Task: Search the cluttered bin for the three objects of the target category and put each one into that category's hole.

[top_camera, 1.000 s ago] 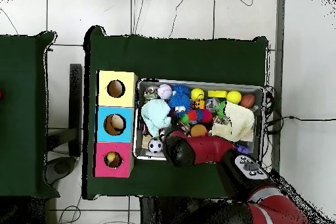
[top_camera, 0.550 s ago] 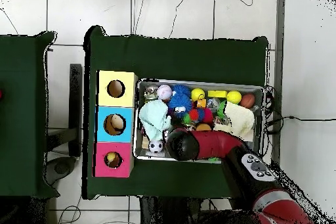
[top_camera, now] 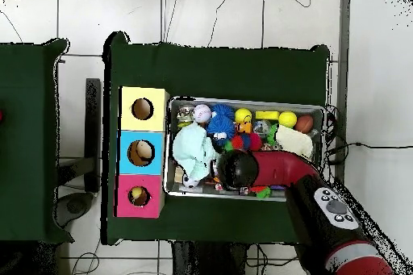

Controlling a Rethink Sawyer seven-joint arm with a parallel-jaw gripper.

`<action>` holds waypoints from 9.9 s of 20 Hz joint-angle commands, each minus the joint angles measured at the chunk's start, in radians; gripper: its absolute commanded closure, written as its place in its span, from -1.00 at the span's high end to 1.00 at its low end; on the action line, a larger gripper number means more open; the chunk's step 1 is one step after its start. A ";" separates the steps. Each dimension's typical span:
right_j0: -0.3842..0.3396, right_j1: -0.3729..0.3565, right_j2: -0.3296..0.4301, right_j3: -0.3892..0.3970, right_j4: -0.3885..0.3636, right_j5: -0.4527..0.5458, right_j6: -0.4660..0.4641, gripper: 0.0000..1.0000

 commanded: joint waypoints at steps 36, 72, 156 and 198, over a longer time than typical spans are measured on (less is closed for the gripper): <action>0.104 0.232 0.030 -0.052 -0.026 -0.207 0.106 1.00; 0.062 0.270 0.022 -0.080 -0.001 -0.223 0.027 -1.00; -0.058 -0.066 0.174 -0.147 -0.120 0.391 -0.079 1.00; 0.101 0.264 -0.042 0.054 -0.038 -0.401 0.163 -1.00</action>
